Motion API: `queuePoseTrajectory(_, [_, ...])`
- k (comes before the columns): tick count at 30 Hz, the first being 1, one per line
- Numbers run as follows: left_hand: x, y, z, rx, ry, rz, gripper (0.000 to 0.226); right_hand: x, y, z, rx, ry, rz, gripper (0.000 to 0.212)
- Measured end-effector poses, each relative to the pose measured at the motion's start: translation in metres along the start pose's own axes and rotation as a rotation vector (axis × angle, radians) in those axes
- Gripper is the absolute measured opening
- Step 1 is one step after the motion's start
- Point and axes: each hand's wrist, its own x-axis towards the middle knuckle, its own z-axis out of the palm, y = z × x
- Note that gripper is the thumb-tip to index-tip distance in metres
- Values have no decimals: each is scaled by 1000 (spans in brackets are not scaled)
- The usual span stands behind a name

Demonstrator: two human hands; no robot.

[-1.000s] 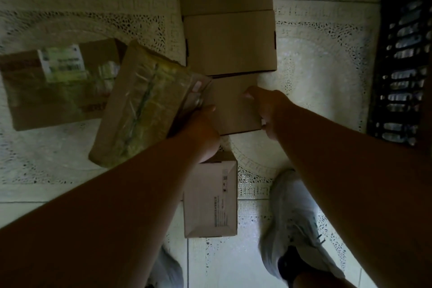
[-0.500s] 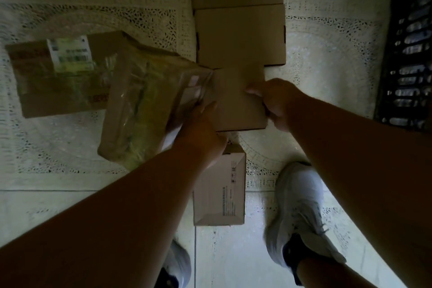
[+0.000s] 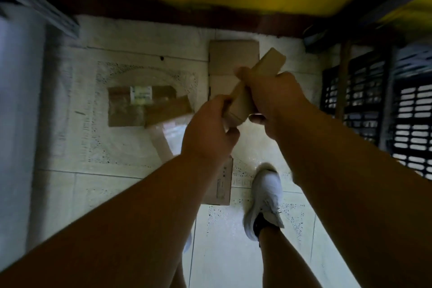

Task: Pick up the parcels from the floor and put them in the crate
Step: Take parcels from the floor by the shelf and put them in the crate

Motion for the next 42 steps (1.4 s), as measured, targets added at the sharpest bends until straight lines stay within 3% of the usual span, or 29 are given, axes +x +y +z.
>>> queuePoseTrajectory(3, [-26,57,-59,-138,90,-74,30,-67,-45,-12,52,-11,-99,80])
queuePoseTrajectory(8, [-93,142,-184,-527,157,-235,27,-198,-113,-41,43,60,-362,54])
queuePoseTrajectory(13, [-174,215,-294,-881,203,-217,25,-335,-162,-74,-30,-83,-563,48])
queuePoseTrajectory(17, [-226,262,-353,-946,199,-159,31,-425,-196,-89,-96,-32,-772,44])
queuePoseTrajectory(22, [-279,308,-406,-903,304,2,13,-501,-217,-98,30,2,-924,39])
queuePoseTrajectory(28, [-348,330,-423,-780,497,155,11,-552,-232,-111,121,-108,-1085,37])
queuePoseTrajectory(34, [-428,330,-390,-786,855,34,14,-579,-207,-120,-36,-498,-1183,45])
queuePoseTrajectory(42, [-574,320,-309,-813,1218,-270,12,-637,-102,-132,-241,-923,-1182,49])
